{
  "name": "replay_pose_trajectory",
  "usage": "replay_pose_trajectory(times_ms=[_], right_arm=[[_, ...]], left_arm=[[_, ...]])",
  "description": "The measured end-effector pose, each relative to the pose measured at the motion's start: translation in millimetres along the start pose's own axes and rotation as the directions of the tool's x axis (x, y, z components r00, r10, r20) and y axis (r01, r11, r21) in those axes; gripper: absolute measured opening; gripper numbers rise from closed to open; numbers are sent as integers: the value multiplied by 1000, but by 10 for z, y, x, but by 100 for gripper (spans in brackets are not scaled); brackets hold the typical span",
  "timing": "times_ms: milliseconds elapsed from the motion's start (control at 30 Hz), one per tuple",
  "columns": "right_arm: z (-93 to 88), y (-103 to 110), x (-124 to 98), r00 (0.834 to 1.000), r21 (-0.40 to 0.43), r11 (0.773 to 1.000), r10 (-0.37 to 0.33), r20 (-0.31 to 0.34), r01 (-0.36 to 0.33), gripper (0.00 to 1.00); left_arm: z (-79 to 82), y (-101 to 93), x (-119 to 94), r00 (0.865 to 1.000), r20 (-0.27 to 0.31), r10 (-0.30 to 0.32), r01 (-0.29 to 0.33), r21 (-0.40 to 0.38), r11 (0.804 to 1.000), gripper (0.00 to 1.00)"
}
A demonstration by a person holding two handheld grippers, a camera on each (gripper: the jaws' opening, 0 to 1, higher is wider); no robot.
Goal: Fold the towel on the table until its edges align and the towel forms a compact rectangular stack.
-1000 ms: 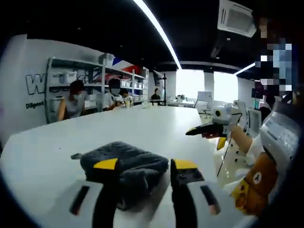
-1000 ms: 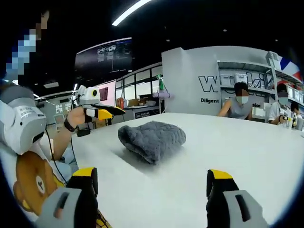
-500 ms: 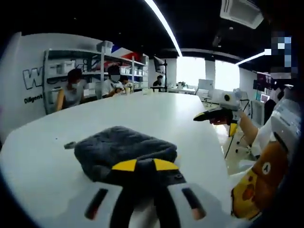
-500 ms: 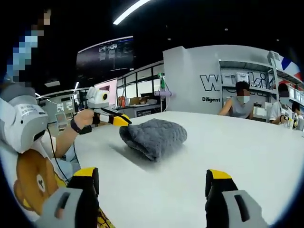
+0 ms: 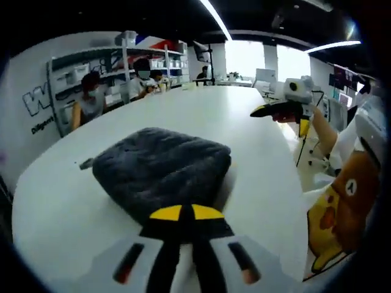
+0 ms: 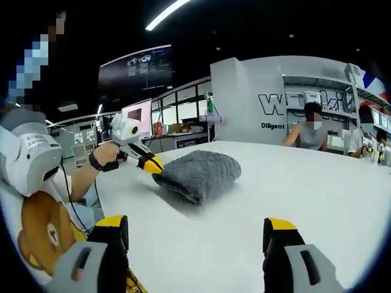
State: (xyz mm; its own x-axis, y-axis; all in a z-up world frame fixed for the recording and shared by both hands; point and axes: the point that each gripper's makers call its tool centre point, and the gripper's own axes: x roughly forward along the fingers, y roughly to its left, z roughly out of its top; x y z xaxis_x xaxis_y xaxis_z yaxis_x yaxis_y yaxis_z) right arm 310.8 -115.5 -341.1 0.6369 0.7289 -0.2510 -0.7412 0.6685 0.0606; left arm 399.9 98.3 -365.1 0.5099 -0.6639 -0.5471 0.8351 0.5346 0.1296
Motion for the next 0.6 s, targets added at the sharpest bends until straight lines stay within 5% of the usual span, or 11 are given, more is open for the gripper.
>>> replay_pose_trajectory(times_ms=[167,367,600], right_arm=[[-17,3,11,1000,3,1000,6,-5,-6,95],[-49,0,8,1000,7,1000,5,-13,-4,95],[-65,-2,3,1000,13,1000,10,-14,-10,94]], left_arm=[[-79,25,73,998,-46,35,-34,30,999,6],[118,133,-89,992,18,126,-127,76,989,5],[-146,100,66,997,-48,68,-67,24,997,6]])
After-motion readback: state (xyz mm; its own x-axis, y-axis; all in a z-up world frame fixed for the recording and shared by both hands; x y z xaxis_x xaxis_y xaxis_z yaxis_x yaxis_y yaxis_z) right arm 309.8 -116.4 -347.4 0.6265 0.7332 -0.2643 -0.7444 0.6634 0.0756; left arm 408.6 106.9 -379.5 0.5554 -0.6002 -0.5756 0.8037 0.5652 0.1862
